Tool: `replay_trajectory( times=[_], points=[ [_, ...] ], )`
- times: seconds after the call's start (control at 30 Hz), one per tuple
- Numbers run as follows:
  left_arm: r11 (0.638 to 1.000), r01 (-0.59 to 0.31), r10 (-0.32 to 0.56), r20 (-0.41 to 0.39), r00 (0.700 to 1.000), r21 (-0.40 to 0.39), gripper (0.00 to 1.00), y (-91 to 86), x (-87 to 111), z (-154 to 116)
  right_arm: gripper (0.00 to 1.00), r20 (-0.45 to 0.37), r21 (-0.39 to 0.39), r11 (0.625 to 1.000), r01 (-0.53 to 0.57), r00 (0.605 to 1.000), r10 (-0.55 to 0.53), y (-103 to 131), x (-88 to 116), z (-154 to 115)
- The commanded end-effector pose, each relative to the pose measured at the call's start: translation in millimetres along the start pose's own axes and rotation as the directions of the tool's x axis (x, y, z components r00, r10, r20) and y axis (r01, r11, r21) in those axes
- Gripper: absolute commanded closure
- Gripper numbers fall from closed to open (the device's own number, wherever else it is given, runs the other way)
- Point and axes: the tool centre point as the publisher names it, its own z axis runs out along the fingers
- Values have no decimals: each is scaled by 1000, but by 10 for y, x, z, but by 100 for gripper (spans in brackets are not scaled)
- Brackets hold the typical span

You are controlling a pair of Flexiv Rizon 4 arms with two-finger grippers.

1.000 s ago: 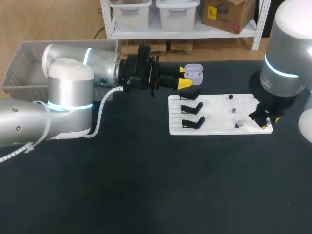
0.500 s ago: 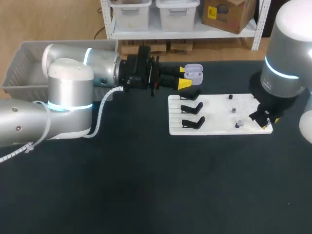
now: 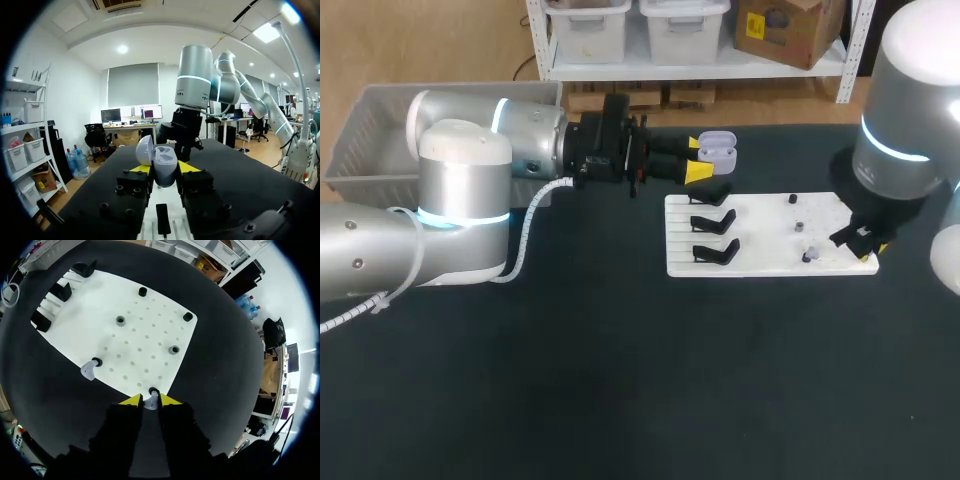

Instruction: Pick up each earbud case from the left stands, insert the matching earbuds, close the lid, and place the case in the box.

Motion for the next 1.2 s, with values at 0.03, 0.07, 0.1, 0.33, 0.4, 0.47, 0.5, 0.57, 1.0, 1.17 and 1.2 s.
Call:
replay_trajectory(
  times=[0.03, 0.07, 0.1, 0.33, 0.4, 0.47, 0.5, 0.57, 1.0, 1.17, 1.2],
  points=[
    [1000, -3, 3, 2, 1000, -3, 100, -8, 8, 0, 100, 4, 19, 1000, 1, 1000, -1, 51, 10, -58],
    [1000, -3, 3, 2, 1000, -3, 100, -8, 8, 0, 100, 8, 24, 1000, 0, 1000, -1, 63, 13, -93],
    [1000, -3, 3, 2, 1000, -3, 100, -8, 8, 0, 100, 10, 30, 1000, 0, 1000, 0, 69, 15, -117],
    [1000, -3, 3, 2, 1000, -3, 100, -8, 8, 0, 100, 49, 103, 995, -10, 999, 5, 167, 0, -572],
    [1000, -3, 3, 2, 1000, -3, 100, -8, 8, 0, 100, 56, 107, 994, -28, 998, 23, 237, -38, -755],
    [1000, -3, 3, 2, 1000, -3, 100, -8, 8, 0, 100, 58, 94, 992, -78, 996, 73, 326, -94, -943],
    [1000, -3, 3, 2, 1000, -3, 100, -8, 8, 0, 100, 58, 90, 992, -88, 995, 83, 374, -127, -1031],
    [1000, -3, 3, 2, 1000, -3, 100, -8, 8, 0, 100, 46, 85, 989, -117, 992, 113, 474, -200, -1187],
    [1000, -3, 3, 2, 1000, -3, 100, -8, 8, 0, 100, 93, 0, 956, -292, 952, 291, 1009, -557, -1624],
    [1000, -3, 3, 2, 1000, -3, 100, -8, 8, 0, 100, 93, 0, 956, -292, 952, 291, 1009, -557, -1624],
    [1000, -3, 3, 2, 1000, -3, 100, -8, 8, 0, 100, 93, 0, 956, -292, 952, 291, 1009, -557, -1624]
  ],
)
